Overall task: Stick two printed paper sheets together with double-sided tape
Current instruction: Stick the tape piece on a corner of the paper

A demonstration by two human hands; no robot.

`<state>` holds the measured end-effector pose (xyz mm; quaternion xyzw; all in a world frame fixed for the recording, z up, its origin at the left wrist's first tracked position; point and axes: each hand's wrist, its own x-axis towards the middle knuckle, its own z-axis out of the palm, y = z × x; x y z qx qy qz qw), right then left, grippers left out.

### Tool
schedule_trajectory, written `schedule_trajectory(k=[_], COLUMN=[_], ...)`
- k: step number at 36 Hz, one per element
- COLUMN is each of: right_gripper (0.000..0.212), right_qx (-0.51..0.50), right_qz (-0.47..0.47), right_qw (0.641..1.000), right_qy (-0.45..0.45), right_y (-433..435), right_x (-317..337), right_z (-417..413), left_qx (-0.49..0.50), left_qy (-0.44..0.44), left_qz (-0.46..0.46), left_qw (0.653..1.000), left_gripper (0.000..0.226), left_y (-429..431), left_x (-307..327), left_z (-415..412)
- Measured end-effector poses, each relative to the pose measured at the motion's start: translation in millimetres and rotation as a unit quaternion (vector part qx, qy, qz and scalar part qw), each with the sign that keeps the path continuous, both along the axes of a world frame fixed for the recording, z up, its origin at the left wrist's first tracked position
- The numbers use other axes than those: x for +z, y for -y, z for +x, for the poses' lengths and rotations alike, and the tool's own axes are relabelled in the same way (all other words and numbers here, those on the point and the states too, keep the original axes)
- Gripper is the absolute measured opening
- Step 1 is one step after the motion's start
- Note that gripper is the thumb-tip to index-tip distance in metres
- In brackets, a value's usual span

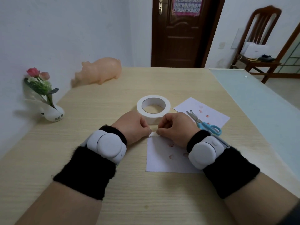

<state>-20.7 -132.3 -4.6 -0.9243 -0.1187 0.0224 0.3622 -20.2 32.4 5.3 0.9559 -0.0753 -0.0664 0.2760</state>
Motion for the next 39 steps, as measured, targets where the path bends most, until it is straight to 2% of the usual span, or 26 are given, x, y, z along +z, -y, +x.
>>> schedule_trajectory(k=[22, 39], right_gripper=[0.005, 0.006], right_qx=[0.0, 0.004], right_qz=[-0.062, -0.079], right_qw=[0.997, 0.996], right_qy=[0.035, 0.045], right_y=[-1.2, -0.1], right_x=[-1.5, -0.6], right_z=[-1.6, -2.5], left_qx=[-0.02, -0.014], left_qy=[0.017, 0.019], left_qz=[0.047, 0.017], left_qw=[0.999, 1.0], left_gripper=[0.016, 0.016], left_y=[3.5, -0.8], left_x=[-3.9, -6.1], left_z=[0.8, 3.4])
